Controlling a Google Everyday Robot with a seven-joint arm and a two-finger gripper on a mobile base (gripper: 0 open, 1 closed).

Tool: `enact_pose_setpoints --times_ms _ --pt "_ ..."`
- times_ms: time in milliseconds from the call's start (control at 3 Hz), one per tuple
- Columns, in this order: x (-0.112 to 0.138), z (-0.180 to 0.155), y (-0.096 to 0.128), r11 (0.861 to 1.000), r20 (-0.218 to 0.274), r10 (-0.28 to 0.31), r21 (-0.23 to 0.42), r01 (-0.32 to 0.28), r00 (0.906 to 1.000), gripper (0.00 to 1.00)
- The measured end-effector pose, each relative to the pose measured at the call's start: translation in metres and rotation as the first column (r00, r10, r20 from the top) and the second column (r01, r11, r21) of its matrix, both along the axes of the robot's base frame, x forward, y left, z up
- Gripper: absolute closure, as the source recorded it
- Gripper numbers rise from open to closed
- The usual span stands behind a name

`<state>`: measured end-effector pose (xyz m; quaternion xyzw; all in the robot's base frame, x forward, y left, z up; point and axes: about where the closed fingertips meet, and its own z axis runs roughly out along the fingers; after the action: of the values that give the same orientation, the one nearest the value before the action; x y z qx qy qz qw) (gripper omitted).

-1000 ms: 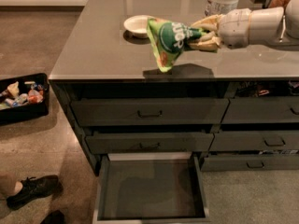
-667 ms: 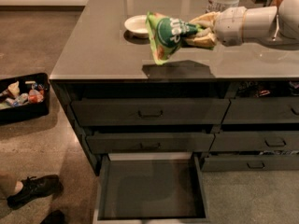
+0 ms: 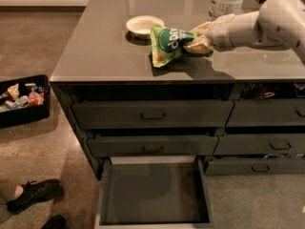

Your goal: Pick green rice chip bag from bottom drawer and place on counter

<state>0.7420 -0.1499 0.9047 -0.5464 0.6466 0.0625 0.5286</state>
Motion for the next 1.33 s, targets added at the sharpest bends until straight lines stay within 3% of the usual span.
enact_pose_setpoints --times_ms 333,667,1333 --pt "0.003 -0.014 -0.002 0.998 -0.05 -0.06 -0.015 0.06 0.997 0.81" --pt "0.004 -0.026 -0.003 0.997 -0.086 -0.075 -0.043 0.071 0.9935 0.58" --pt "0.004 -0.027 -0.003 0.996 -0.087 -0.075 -0.043 0.072 0.9934 0.12"
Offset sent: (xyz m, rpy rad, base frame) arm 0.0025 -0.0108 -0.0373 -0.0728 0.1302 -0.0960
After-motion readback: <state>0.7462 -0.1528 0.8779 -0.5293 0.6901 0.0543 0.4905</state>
